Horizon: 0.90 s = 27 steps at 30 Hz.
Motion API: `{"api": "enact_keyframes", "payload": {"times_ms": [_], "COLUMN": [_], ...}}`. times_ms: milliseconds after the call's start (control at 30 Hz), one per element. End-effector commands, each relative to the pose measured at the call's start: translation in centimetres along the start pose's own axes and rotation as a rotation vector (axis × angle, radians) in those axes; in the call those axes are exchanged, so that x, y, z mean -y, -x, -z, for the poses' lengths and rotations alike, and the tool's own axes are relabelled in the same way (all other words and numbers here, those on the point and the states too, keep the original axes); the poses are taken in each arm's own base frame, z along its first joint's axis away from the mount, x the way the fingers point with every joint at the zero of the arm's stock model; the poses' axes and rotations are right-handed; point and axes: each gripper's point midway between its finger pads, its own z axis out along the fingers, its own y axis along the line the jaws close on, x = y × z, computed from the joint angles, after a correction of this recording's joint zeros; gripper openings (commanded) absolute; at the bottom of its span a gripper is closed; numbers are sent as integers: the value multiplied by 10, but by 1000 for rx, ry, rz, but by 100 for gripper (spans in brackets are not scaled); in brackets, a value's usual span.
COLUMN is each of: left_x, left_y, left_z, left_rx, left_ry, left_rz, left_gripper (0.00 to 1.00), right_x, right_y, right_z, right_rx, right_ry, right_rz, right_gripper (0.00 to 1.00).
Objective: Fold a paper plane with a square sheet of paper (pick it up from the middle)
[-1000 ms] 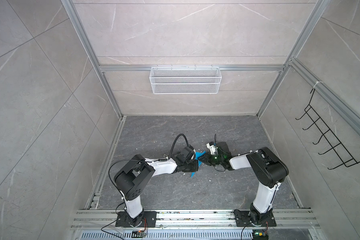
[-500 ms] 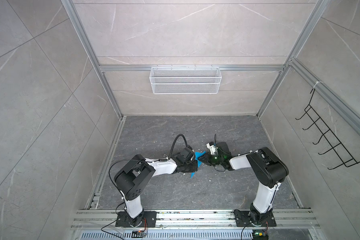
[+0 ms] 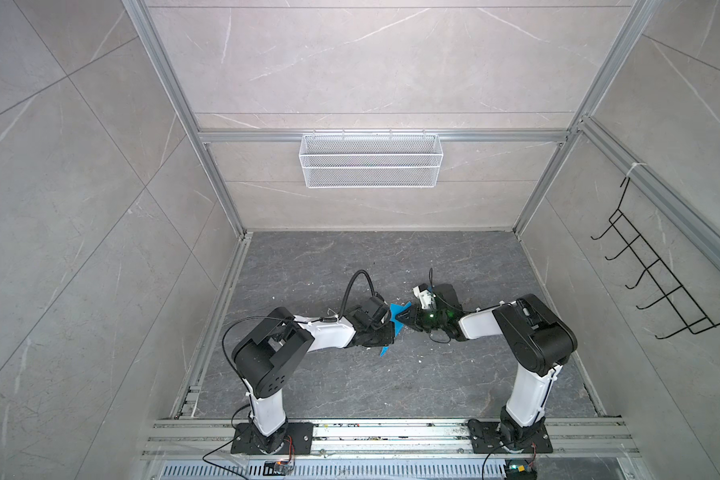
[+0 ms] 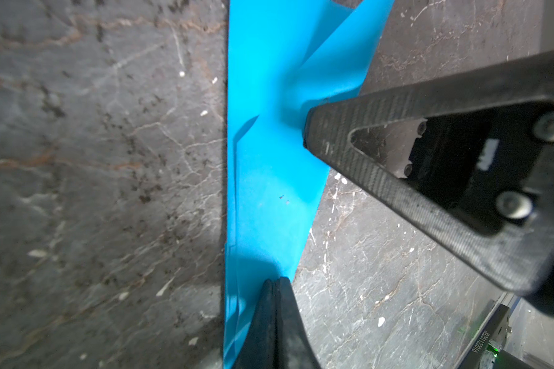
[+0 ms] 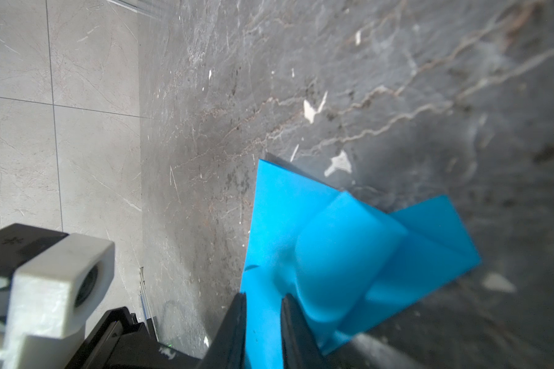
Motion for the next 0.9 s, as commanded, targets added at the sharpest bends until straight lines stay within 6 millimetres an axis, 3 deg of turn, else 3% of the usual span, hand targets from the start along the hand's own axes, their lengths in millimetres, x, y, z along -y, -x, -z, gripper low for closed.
{"api": "enact_keyframes", "payload": {"times_ms": [0, 233, 333, 533, 867], "left_x": [-25, -37, -38, -40, -44], "left_y": [-16, -23, -25, -26, -29], "left_z": [-2, 1, 0, -3, -2], "left_rx": [-44, -56, -60, -66, -75], "left_ry": [104, 149, 151, 155, 177], "left_rz": [27, 26, 28, 33, 46], "left_gripper": [3, 0, 0, 0, 0], "right_x": [31, -16, -28, -25, -8], "right_y": [-23, -2, -4, -27, -36], "right_z": [-2, 17, 23, 13, -4], "right_rx": [-61, -45, -50, -118, -168], "right_ry": [-96, -31, 2, 31, 17], "right_rz": [-71, 87, 129, 124, 107], "right_gripper": [25, 24, 22, 12, 9]}}
